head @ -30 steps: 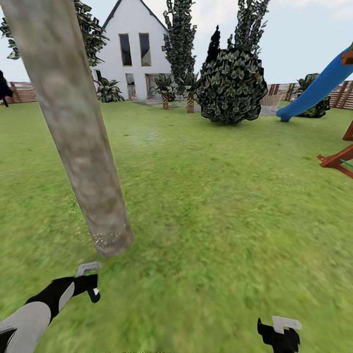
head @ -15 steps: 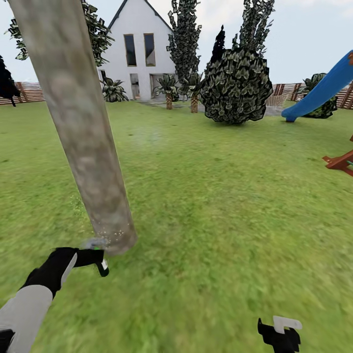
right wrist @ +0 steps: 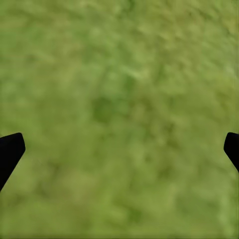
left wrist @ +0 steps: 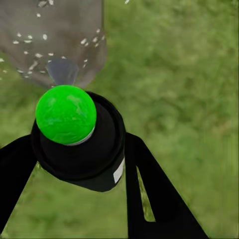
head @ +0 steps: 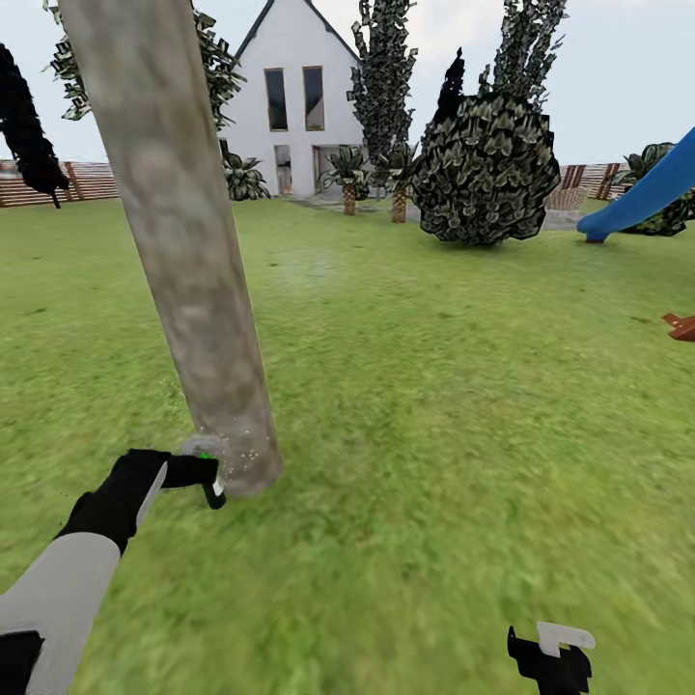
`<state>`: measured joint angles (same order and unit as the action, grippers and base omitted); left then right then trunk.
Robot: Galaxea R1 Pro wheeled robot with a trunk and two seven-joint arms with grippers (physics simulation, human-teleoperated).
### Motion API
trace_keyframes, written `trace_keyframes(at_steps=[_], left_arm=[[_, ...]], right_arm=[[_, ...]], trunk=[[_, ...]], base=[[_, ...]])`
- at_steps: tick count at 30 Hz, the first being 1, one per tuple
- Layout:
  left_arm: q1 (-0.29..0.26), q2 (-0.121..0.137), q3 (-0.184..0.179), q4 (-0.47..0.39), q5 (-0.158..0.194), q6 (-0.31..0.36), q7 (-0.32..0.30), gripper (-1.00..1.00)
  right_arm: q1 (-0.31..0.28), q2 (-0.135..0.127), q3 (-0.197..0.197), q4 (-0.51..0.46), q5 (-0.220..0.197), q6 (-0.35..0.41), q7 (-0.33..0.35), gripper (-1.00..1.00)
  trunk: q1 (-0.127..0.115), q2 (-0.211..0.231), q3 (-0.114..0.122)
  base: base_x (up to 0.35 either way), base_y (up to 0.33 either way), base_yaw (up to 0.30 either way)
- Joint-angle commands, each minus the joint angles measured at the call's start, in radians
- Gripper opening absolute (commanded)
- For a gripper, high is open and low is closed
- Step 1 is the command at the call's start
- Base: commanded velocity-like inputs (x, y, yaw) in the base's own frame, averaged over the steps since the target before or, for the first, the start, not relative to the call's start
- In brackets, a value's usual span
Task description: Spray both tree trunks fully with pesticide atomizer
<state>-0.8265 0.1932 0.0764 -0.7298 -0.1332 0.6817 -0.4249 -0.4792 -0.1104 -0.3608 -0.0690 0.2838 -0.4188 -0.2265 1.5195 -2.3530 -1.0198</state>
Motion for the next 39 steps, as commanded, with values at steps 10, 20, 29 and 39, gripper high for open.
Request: trace_keyframes(at_steps=[10,20,29,39], left_arm=[[-0.012,0.032,-0.03,-0.104,0.005,0.081,-0.003,-1.0],[-0.005,0.121,-0.026,-0.21,0.021,0.168,-0.019,-1.0],[-0.002,0.118,-0.023,-0.27,0.021,0.17,-0.02,-1.0],[-0.002,0.117,-0.023,-0.27,0.021,0.171,-0.019,-1.0]], right_arm=[[0.0,0.0,0.0,0.0,0.0,0.0,0.0,1.0],[0.0,0.0,0.0,0.0,0.0,0.0,0.0,1.0],[0.0,-0.005,-0.001,0.0,0.0,-0.002,-0.001,1.0],[0.0,-0.003,-0.001,0.0,0.0,-0.001,-0.001,1.0]], trunk=[[0.0,0.0,0.0],[0.0,0.0,0.0],[0.0,0.0,0.0],[0.0,0.0,0.0]], base=[[0.0,0.0,0.0],[0.0,-0.003,0.121],[0.0,-0.241,0.004],[0.021,-0.271,0.0]])
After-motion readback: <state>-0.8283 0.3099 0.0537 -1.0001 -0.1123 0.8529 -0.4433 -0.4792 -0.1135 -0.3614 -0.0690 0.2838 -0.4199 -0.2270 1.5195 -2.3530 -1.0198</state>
